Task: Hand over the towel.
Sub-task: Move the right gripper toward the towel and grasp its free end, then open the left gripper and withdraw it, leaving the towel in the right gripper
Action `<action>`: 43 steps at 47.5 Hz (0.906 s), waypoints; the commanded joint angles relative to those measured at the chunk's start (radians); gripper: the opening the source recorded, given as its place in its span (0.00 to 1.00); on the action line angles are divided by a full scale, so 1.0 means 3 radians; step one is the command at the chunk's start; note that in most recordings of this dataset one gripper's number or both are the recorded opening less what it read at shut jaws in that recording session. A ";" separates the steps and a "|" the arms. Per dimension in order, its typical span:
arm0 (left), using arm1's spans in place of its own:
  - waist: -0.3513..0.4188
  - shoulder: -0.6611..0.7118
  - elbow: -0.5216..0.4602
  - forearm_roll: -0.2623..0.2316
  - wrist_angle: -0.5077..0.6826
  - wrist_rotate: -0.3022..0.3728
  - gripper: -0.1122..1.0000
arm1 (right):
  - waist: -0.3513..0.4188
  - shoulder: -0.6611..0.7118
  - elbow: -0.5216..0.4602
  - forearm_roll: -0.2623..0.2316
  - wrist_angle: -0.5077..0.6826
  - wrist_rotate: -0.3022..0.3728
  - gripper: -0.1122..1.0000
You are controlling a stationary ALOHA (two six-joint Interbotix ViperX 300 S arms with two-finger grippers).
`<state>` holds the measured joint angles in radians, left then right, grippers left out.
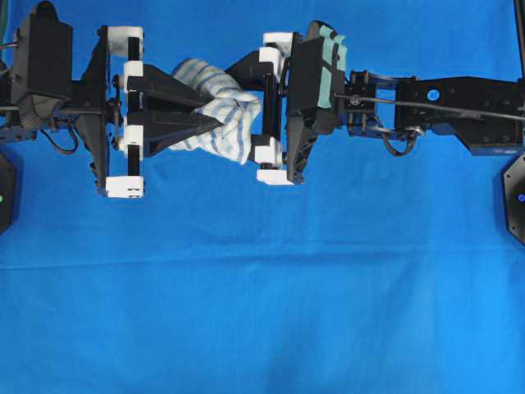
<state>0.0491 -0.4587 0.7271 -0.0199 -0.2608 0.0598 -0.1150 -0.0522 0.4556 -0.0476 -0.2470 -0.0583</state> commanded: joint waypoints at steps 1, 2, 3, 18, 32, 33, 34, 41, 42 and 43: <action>-0.0020 -0.0015 -0.0056 -0.0005 -0.0036 0.0000 0.17 | 0.0000 -0.0056 -0.0082 -0.0005 -0.0020 0.0010 0.62; -0.0020 -0.0015 -0.0056 -0.0005 -0.0041 0.0000 0.17 | 0.0000 -0.0056 -0.0082 -0.0005 -0.0020 0.0010 0.58; -0.0020 -0.0015 -0.0056 -0.0005 -0.0041 0.0000 0.17 | 0.0000 -0.0056 -0.0077 -0.0005 -0.0015 0.0000 0.53; -0.0026 0.0005 -0.0066 -0.0010 -0.0041 0.0005 0.17 | 0.0000 -0.0061 -0.0082 -0.0005 0.0000 -0.0010 0.17; -0.0020 0.0010 -0.0066 -0.0005 -0.0041 0.0010 0.21 | 0.0000 -0.0097 -0.0061 -0.0005 0.0031 -0.0010 0.17; -0.0020 0.0005 -0.0061 -0.0005 -0.0041 0.0010 0.26 | 0.0000 -0.0102 -0.0056 -0.0005 0.0036 -0.0010 0.17; -0.0020 -0.0005 -0.0056 -0.0005 -0.0041 0.0010 0.31 | 0.0000 -0.0112 -0.0051 -0.0005 0.0036 -0.0010 0.17; -0.0020 -0.0123 0.0020 -0.0005 -0.0041 0.0041 0.70 | 0.0005 -0.0256 0.0061 -0.0005 0.0046 -0.0005 0.17; -0.0020 -0.0148 0.0041 -0.0005 -0.0041 0.0041 0.77 | 0.0005 -0.0281 0.0082 -0.0005 0.0046 -0.0005 0.17; -0.0020 -0.0179 0.0056 -0.0005 -0.0046 0.0046 0.81 | 0.0005 -0.0312 0.0107 -0.0005 0.0046 -0.0005 0.17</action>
<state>0.0445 -0.4755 0.7409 -0.0215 -0.2608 0.0706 -0.1166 -0.0920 0.4832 -0.0506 -0.2301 -0.0614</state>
